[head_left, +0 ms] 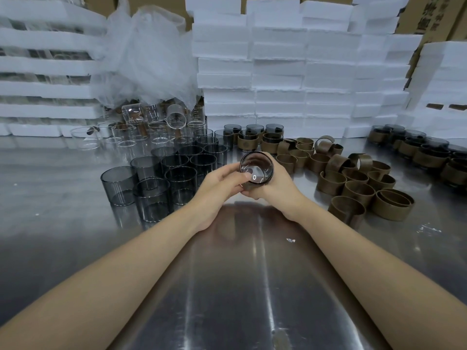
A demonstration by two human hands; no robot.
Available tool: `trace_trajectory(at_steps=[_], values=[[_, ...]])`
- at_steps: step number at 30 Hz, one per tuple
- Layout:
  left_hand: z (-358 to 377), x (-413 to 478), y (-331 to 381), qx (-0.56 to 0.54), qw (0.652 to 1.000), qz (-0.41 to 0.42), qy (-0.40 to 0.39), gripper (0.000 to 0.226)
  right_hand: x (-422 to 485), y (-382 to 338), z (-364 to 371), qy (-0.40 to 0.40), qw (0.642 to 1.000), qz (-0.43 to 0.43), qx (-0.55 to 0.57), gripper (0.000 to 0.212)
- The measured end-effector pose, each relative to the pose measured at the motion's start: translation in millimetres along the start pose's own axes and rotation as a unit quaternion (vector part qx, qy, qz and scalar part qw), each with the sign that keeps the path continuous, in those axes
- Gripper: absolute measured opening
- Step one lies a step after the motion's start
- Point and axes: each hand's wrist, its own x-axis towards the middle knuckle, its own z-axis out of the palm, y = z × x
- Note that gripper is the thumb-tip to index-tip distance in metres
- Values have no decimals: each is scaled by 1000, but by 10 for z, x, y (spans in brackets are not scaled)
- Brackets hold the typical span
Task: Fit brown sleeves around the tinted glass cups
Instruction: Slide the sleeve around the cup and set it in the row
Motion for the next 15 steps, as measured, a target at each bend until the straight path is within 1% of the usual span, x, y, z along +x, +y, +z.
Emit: trace_trajectory(at_steps=[4, 8, 10, 12, 14, 15], values=[[-8, 15, 4, -41, 999, -9, 10, 41, -23, -11, 48, -2, 997, -52, -49, 66], [-2, 7, 32, -46, 999, -12, 24, 56, -46, -17, 81, -15, 988, -124, -93, 67], [19, 8, 53, -43, 998, -20, 28, 51, -48, -16, 82, -29, 990, -102, -88, 71], [43, 3, 64, -45, 998, -30, 28, 50, -46, -28, 90, -42, 997, -41, -52, 70], [67, 0, 72, -22, 999, -23, 23, 54, -35, -70, 101, -32, 998, 26, 43, 63], [81, -13, 80, 4, 1000, -19, 24, 55, -27, -99, 101, -16, 993, 51, 106, 62]])
